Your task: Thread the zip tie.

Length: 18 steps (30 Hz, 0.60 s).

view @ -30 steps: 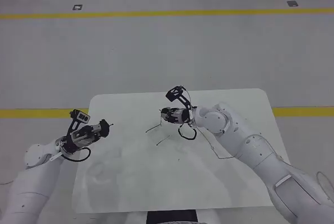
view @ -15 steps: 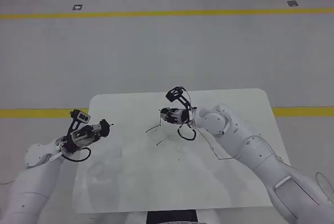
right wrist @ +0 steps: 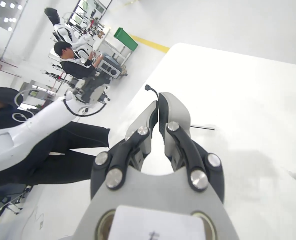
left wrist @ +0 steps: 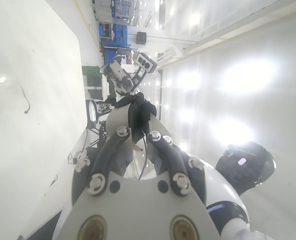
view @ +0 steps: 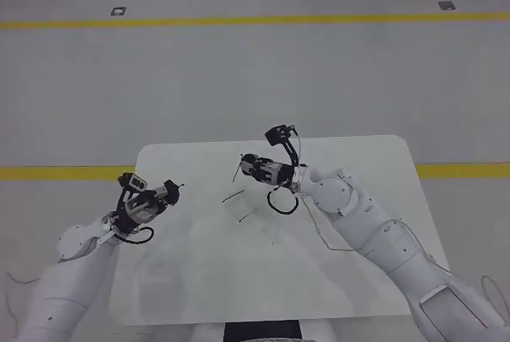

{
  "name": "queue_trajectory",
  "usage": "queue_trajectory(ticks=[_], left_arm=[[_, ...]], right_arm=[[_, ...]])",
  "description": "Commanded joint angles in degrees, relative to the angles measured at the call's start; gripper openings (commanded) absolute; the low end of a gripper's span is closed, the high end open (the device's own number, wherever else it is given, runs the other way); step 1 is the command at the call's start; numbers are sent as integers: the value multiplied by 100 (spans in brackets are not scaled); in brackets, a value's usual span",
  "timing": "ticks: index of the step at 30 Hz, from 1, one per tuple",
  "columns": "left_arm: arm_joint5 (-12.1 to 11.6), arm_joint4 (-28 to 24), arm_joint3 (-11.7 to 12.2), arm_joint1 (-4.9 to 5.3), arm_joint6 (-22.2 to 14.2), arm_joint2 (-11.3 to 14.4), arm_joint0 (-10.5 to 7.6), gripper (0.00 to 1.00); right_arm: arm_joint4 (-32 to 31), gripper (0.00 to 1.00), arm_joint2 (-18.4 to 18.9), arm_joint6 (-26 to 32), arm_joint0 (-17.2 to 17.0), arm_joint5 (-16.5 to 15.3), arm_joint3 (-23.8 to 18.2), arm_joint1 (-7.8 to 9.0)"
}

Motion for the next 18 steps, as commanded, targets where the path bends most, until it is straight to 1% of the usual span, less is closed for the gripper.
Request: queue_trajectory(ticks=[1, 7, 18], left_arm=[[0, 61, 37, -51, 139, 51, -54, 0], [0, 306, 72, -206, 527, 117, -151, 0], [0, 306, 72, -206, 527, 117, -151, 0]], right_arm=[[112, 0, 48, -82, -90, 32, -96, -7], [363, 0, 85, -323, -247, 198, -347, -66], [363, 0, 85, -323, -247, 198, -347, -66]])
